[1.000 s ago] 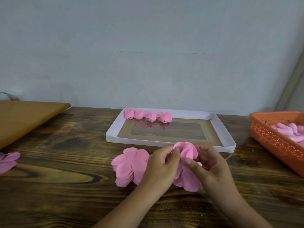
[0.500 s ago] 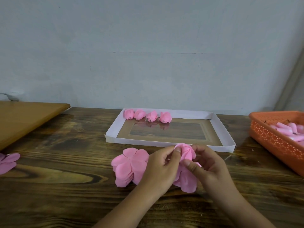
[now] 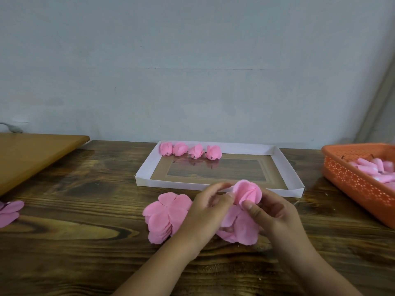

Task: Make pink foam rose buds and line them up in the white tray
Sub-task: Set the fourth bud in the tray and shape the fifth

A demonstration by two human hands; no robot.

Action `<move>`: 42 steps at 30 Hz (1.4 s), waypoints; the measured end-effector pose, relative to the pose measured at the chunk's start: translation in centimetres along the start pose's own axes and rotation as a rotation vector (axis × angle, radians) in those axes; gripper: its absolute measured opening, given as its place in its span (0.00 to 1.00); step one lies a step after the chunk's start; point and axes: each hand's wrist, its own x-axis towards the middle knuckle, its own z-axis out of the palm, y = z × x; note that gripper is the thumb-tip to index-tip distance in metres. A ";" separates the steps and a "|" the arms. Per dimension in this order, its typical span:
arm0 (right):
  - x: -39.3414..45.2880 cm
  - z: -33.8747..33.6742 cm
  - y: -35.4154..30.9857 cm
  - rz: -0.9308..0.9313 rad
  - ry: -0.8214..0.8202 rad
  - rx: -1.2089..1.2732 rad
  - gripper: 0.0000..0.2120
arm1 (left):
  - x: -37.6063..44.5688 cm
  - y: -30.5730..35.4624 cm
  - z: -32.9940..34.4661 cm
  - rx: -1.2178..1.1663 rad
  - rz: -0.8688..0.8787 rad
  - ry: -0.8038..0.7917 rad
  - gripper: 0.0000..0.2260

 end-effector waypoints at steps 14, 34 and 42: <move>-0.2 0.5 -0.1 -0.035 -0.044 -0.030 0.12 | 0.4 -0.2 0.2 -0.171 -0.163 0.225 0.05; -0.1 0.4 0.1 0.078 -0.035 0.096 0.15 | -0.3 0.9 0.6 -0.242 -0.054 0.081 0.14; 0.2 0.1 -0.2 0.139 -0.040 0.170 0.17 | -0.6 1.0 0.6 -0.223 0.009 0.032 0.07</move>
